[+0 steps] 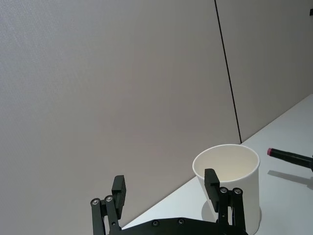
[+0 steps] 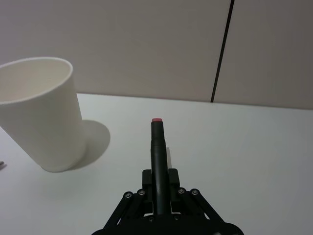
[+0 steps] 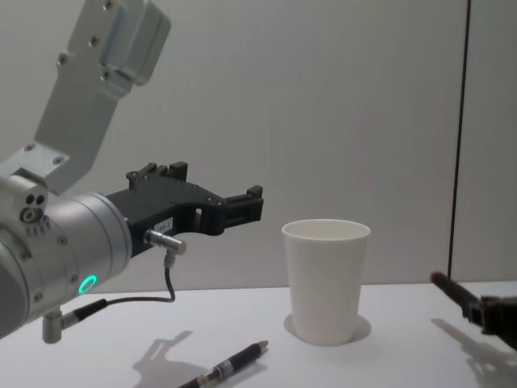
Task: Place the pen into the pen holder.
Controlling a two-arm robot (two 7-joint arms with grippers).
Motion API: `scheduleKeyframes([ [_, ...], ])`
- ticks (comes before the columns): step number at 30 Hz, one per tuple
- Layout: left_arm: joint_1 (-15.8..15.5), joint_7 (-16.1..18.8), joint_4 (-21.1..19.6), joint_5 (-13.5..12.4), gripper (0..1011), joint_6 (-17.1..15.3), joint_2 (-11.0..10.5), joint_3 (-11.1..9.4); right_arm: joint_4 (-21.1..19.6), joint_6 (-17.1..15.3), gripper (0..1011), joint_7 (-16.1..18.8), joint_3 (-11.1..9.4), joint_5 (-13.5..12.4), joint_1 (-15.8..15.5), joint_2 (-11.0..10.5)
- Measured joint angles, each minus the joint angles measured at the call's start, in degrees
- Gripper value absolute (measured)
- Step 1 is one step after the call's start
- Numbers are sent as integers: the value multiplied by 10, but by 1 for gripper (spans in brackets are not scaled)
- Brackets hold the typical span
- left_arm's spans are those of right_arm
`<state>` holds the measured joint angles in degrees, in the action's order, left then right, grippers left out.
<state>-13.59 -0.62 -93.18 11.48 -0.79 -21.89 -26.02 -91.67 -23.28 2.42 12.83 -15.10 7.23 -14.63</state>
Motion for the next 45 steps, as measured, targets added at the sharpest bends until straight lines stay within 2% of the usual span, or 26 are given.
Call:
scheduleKeyframes([
  [13, 0, 0, 0, 0, 1001, 0, 0, 0, 7, 96, 178, 31, 0, 15, 12, 2],
  [15, 0, 0, 0, 0, 1001, 0, 0, 0, 12, 122, 178, 41, 0, 17, 18, 5],
  [25, 0, 0, 0, 0, 1001, 0, 0, 0, 40, 203, 178, 76, 2, 22, 48, 18],
  [34, 0, 0, 0, 0, 1001, 0, 0, 0, 97, 300, 178, 129, 8, 22, 99, 43],
  [35, 0, 0, 0, 0, 1001, 0, 0, 0, 97, 300, 178, 129, 8, 22, 99, 43],
  [45, 0, 0, 0, 0, 1001, 0, 0, 0, 200, 416, 178, 199, 21, 15, 177, 81],
])
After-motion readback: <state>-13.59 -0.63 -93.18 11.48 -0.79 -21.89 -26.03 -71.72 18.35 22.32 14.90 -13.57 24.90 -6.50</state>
